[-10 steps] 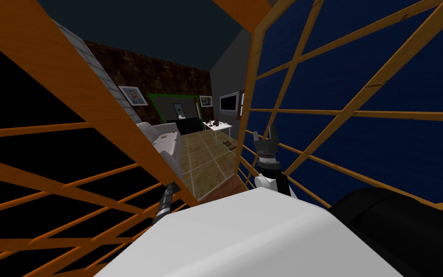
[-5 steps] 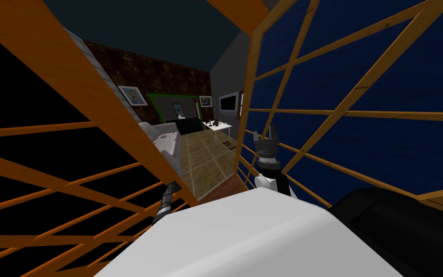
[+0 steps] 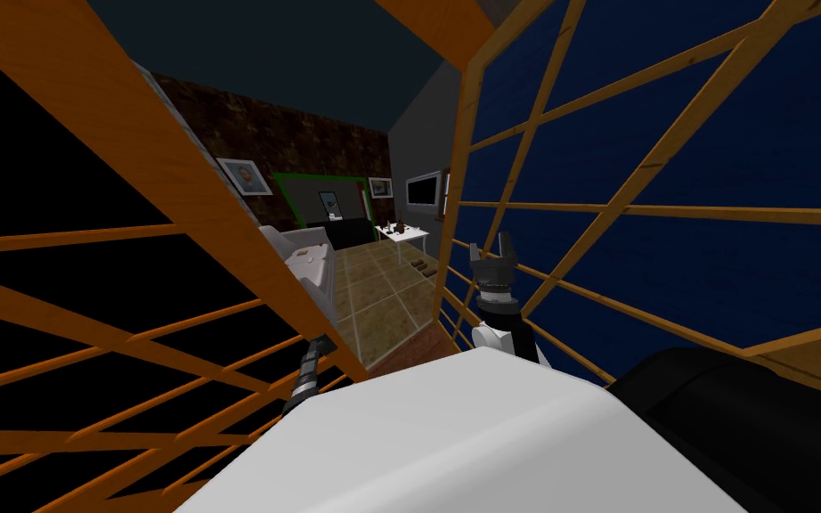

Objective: Pull the door open

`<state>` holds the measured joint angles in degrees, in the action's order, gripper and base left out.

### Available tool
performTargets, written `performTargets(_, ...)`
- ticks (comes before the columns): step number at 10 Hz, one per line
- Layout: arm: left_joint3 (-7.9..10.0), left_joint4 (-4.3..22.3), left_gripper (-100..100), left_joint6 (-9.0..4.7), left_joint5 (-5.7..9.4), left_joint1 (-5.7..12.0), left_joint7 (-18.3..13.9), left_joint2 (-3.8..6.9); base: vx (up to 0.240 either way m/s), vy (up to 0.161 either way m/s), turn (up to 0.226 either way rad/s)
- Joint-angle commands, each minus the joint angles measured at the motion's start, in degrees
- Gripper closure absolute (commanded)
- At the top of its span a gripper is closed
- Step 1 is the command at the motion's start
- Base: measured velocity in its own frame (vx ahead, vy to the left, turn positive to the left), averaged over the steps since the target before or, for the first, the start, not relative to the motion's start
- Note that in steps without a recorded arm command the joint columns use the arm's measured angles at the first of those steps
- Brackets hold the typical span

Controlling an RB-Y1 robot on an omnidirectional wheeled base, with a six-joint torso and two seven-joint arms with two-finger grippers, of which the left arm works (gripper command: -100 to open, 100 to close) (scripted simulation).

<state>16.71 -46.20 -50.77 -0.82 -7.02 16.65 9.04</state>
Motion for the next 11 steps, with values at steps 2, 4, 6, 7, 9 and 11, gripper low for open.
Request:
performTargets(2, -2.35, 1.0, 100, -0.11, 1.7, 0.94, -4.33, -0.22, -0.044, 0.013, -0.021)
performTargets(4, -3.08, 1.37, 100, -0.15, 2.68, 1.25, -7.12, 0.07, -0.046, 0.006, -0.019)
performTargets(6, -3.8, 1.74, 100, -0.2, 3.65, 1.56, -9.67, 0.35, -0.031, -0.002, -0.019)
performTargets(7, -3.8, 1.74, 100, -0.2, 3.65, 1.56, -10.05, 0.35, -0.029, 0.009, 0.002)
performTargets(9, -4.52, 2.11, 100, -0.24, 4.62, 1.87, -12.43, 0.64, -0.027, 0.011, -0.018)
performTargets(11, -5.25, 2.48, 100, -0.28, 5.61, 2.19, -14.82, 0.92, -0.034, 0.007, -0.022)
